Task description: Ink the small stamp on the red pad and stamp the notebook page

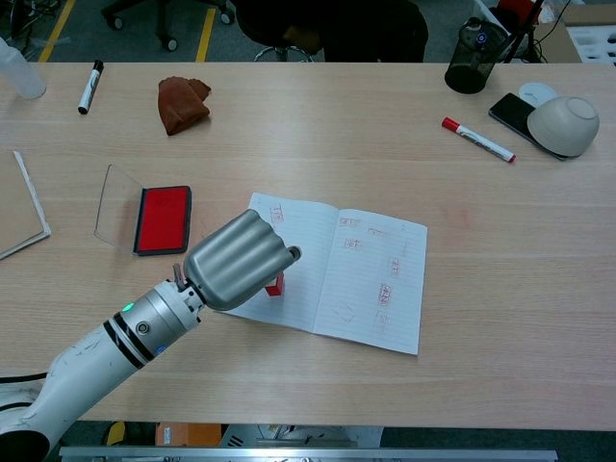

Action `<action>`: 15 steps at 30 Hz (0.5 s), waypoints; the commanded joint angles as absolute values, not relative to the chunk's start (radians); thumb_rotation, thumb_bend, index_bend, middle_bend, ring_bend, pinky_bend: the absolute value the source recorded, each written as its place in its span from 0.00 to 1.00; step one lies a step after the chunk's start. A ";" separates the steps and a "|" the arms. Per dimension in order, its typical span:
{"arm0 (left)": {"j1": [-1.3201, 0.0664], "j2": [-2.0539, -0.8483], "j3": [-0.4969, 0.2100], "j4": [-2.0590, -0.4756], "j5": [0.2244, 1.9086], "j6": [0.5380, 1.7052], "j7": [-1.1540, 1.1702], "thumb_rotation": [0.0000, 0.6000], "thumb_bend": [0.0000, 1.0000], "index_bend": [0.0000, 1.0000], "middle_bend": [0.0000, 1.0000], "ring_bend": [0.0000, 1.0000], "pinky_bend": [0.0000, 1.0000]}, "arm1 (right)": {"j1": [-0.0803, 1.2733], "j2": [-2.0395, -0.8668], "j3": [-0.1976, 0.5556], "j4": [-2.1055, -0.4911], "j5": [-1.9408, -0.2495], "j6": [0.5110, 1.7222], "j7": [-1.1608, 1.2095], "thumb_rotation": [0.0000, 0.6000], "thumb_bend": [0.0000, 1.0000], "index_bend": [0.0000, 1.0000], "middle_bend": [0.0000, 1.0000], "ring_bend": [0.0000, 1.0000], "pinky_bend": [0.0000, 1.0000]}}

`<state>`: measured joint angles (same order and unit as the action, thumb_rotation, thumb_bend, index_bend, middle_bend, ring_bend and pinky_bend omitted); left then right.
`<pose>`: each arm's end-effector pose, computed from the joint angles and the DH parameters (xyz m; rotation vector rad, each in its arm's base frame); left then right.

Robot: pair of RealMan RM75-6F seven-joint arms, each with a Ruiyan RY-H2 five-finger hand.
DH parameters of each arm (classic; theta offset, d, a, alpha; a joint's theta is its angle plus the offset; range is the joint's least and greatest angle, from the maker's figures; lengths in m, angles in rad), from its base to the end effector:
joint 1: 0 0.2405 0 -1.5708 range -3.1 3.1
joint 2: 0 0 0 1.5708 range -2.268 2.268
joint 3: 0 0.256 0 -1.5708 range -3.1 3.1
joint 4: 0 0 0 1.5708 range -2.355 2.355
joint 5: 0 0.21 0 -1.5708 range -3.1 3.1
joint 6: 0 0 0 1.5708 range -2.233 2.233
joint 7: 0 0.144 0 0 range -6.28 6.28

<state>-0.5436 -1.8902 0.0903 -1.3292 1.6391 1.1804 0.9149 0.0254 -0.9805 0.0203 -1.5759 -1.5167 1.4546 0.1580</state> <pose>-0.1234 0.2018 -0.1135 -2.1583 -0.0800 -0.8684 -0.3388 -0.1561 0.2007 1.3825 -0.9635 0.8187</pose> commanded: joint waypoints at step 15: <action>-0.503 -1.965 0.109 -1.209 1.651 1.154 0.863 1.00 0.26 0.56 0.99 0.99 1.00 | 0.018 -0.978 0.018 -1.579 -1.511 1.461 0.157 1.00 0.30 0.11 0.18 0.09 0.15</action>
<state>-0.5047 -1.9650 0.1104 -1.2050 1.6556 1.1592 0.8639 0.0176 -0.9781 0.0184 -1.5787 -1.5106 1.4608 0.1572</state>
